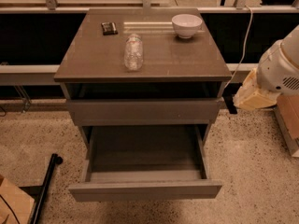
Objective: Close middle drawer
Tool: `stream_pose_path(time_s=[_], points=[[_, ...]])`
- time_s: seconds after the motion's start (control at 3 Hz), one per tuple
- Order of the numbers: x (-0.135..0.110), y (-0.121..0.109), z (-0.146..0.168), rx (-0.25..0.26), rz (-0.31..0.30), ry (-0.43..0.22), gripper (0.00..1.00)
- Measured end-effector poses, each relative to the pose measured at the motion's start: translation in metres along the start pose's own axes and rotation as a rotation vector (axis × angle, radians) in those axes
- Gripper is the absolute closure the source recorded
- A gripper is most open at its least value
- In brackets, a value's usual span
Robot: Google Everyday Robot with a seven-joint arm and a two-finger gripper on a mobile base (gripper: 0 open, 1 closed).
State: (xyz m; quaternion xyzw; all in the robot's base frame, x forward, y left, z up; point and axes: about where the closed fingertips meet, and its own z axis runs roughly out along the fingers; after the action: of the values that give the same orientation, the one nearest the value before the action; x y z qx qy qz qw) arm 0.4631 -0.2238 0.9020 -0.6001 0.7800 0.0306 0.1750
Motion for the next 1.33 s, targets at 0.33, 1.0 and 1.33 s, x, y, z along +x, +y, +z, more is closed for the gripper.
stream_pose_path(time_s=[0.33,1.0,1.33], points=[[-0.002,0.002,-0.006,0.010,-0.004,0.009,1.00],[0.011,0.025,0.084,-0.091,0.035,-0.029,1.00],[0.011,0.025,0.084,-0.091,0.034,-0.029,1.00]])
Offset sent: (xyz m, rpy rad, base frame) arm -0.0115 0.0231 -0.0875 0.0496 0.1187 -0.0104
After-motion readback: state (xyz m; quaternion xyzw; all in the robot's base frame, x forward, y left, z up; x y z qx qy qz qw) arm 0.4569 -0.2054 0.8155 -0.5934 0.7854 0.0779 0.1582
